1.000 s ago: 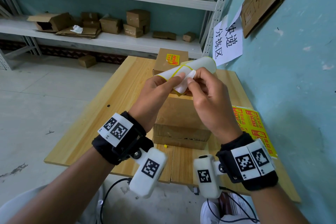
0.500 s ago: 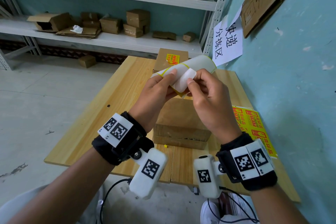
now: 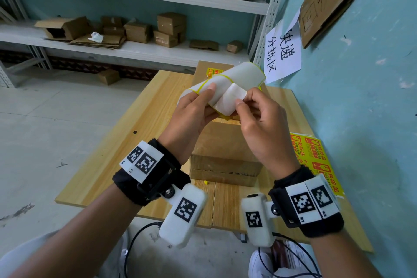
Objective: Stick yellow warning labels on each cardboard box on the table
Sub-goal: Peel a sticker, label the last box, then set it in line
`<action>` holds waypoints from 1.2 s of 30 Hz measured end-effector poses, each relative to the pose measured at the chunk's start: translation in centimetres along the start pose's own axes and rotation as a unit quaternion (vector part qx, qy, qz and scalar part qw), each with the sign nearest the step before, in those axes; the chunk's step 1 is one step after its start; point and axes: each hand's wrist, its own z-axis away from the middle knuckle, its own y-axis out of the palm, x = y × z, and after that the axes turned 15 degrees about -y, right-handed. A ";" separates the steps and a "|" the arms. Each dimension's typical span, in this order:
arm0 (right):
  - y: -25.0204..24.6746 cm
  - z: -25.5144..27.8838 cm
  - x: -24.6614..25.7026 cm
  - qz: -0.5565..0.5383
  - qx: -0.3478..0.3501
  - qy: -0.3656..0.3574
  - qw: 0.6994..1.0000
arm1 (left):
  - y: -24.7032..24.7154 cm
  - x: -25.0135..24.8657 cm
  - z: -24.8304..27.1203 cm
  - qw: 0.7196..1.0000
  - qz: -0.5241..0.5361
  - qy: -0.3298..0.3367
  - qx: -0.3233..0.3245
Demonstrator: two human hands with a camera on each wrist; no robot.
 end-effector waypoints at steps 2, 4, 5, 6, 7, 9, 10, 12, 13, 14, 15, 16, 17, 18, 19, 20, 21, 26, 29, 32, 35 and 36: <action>0.0 0.0 0.0 0.006 -0.003 0.000 1.000 | 0.0 0.0 0.0 1.000 0.002 0.002 0.001; 0.0 0.0 -0.1 0.015 -0.006 0.000 1.000 | -0.1 0.0 0.0 1.000 0.004 0.004 0.001; 0.0 0.0 -0.1 0.019 -0.007 0.001 1.000 | -0.1 -0.1 0.0 1.000 0.005 0.005 0.001; -0.1 0.0 -0.1 0.023 -0.008 0.002 1.000 | -0.1 -0.1 0.0 1.000 0.004 0.005 0.001; -0.1 0.0 -0.2 0.026 -0.008 0.003 1.000 | -0.1 -0.1 0.0 1.000 0.004 0.006 0.000; -0.1 0.1 -0.2 0.030 -0.009 0.005 1.000 | -0.2 -0.2 0.1 1.000 0.004 0.009 0.003; 0.0 0.1 -0.2 0.031 -0.010 0.007 0.999 | -0.2 -0.2 0.1 1.000 0.004 0.011 0.005; 0.0 0.1 -0.3 0.035 -0.013 0.007 0.999 | -0.2 -0.2 0.2 1.000 0.003 0.013 0.007; 0.0 0.1 -0.4 0.037 -0.014 0.007 0.999 | -0.2 -0.3 0.2 1.000 0.004 0.013 0.006; 0.0 0.1 -0.4 0.038 -0.014 0.008 0.999 | -0.2 -0.3 0.2 1.000 0.005 0.013 0.005; 0.0 0.1 -0.4 0.038 -0.013 0.009 0.999 | -0.2 -0.3 0.2 1.000 0.006 0.013 0.003; 0.0 0.1 -0.5 0.039 -0.012 0.010 0.999 | -0.3 -0.3 0.2 1.000 0.007 0.014 0.002; 0.0 0.1 -0.5 0.039 -0.010 0.011 0.999 | -0.3 -0.3 0.2 1.000 0.008 0.016 0.003; -0.1 0.1 -0.5 0.039 -0.009 0.012 0.999 | -0.3 -0.4 0.2 1.000 0.009 0.018 0.004; -0.1 0.1 -0.5 0.040 -0.008 0.013 0.999 | -0.3 -0.4 0.2 1.000 0.009 0.020 0.006; -0.1 0.1 -0.5 0.040 -0.008 0.013 0.999 | -0.4 -0.4 0.2 1.000 0.008 0.022 0.008; -0.1 0.1 -0.5 0.040 -0.009 0.014 0.999 | -0.4 -0.4 0.2 1.000 0.008 0.023 0.010; -0.2 0.2 -0.7 0.042 -0.004 0.019 0.999 | -0.5 -0.5 0.2 1.000 0.012 0.022 0.009; -0.3 0.2 -0.7 0.044 -0.001 0.023 0.999 | -0.5 -0.8 0.3 1.000 0.020 0.020 0.007; -0.3 0.2 -0.7 0.046 0.000 0.028 0.999 | -0.6 -0.9 0.3 0.999 0.026 0.020 0.005; -0.4 0.2 -0.9 0.053 0.000 0.031 0.998 | -0.7 -1.0 0.3 0.999 0.032 0.023 0.008; -0.4 0.3 -0.9 0.056 0.000 0.032 0.998 | -0.8 -1.0 0.3 0.999 0.034 0.024 0.007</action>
